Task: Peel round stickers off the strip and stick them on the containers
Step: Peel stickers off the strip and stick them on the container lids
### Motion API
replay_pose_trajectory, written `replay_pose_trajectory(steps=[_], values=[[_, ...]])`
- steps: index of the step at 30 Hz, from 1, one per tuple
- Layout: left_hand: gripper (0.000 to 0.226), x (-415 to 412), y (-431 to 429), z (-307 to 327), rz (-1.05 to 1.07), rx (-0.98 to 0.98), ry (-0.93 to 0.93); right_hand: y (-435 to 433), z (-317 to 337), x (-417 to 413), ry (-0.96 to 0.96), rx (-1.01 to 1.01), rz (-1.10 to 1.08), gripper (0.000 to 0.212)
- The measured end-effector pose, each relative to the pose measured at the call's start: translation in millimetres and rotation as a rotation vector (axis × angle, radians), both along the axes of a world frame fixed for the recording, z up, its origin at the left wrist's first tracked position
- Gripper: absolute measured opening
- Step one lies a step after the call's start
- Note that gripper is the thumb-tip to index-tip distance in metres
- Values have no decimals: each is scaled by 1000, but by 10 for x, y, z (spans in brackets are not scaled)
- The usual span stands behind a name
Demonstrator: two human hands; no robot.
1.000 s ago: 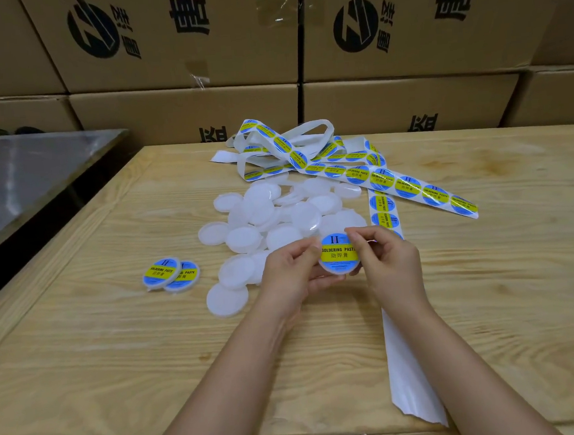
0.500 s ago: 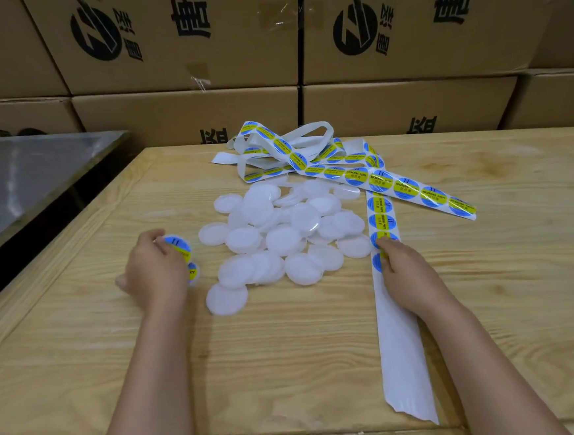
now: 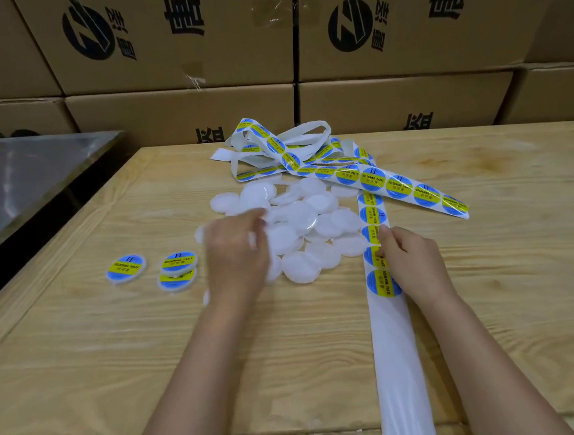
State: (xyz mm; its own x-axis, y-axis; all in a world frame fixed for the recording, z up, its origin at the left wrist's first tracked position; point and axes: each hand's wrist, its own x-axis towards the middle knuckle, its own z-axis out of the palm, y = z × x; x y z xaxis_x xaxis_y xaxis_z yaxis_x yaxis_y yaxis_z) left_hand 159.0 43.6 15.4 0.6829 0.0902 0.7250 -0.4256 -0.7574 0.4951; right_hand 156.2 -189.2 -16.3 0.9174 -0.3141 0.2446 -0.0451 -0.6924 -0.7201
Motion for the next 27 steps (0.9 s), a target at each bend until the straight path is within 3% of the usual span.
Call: replay_pose_trajectory(steps=[3, 7, 14, 27], values=[[19, -157, -522, -77, -337, 260, 33, 21, 16, 2, -20, 48, -14, 53], [20, -142, -933, -274, -431, 576, 201, 36, 37, 3, -60, 103, 0, 60], [28, -70, -1029, -414, -471, 623, 266, 86, 35, -20, -100, 69, 36, 64], [24, -190, -990, -323, -429, 337, 257, 90, 53, -52, -98, -10, 98, 69]])
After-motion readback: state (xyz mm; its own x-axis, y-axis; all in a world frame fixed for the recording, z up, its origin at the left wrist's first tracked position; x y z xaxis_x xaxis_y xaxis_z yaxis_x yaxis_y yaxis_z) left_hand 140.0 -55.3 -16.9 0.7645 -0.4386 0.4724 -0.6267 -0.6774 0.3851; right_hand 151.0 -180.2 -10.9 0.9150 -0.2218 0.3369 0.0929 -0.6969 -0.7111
